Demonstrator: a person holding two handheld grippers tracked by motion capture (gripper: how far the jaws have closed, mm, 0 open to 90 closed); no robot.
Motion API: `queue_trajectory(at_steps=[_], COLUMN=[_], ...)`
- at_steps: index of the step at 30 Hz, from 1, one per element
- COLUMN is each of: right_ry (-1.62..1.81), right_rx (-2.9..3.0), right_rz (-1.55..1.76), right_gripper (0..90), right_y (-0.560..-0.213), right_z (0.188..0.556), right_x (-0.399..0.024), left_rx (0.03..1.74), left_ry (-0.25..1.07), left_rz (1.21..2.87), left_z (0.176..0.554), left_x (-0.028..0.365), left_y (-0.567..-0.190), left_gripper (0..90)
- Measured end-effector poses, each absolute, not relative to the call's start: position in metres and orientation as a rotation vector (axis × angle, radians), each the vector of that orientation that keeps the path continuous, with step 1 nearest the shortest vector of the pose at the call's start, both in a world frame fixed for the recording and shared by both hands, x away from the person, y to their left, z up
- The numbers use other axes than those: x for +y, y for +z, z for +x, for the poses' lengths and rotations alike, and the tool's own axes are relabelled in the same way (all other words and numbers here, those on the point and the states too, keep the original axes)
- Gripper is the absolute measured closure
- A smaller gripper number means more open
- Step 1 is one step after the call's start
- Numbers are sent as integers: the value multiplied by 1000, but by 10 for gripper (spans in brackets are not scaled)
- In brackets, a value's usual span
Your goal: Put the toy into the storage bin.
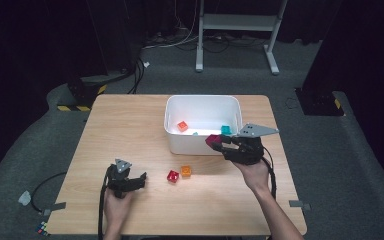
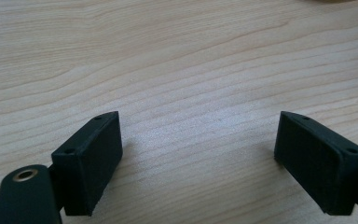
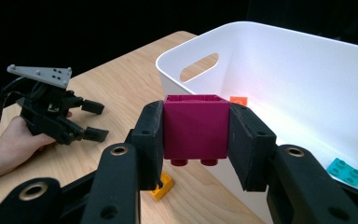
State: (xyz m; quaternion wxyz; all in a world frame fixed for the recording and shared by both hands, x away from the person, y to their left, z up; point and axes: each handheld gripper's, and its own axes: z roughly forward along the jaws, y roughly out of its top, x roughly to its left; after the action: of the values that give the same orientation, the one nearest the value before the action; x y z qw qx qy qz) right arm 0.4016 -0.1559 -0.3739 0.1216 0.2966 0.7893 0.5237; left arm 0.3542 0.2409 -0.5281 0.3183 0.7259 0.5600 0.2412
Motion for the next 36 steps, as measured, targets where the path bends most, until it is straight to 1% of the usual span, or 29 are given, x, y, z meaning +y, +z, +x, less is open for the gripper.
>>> queue_trajectory(at_steps=[21,36], right_ry=[1504,1496], right_rx=[2259,2217], right_rz=[870,978], right_gripper=[585,585], right_y=[-351,-358], right_z=[423,453], right_x=[-151,-151], left_rx=[1473,1473], left_ry=[634,634], left_rz=[1910,1910], left_z=[354,354], left_x=[241,241], left_y=[-528,-528], left_gripper=[152,152])
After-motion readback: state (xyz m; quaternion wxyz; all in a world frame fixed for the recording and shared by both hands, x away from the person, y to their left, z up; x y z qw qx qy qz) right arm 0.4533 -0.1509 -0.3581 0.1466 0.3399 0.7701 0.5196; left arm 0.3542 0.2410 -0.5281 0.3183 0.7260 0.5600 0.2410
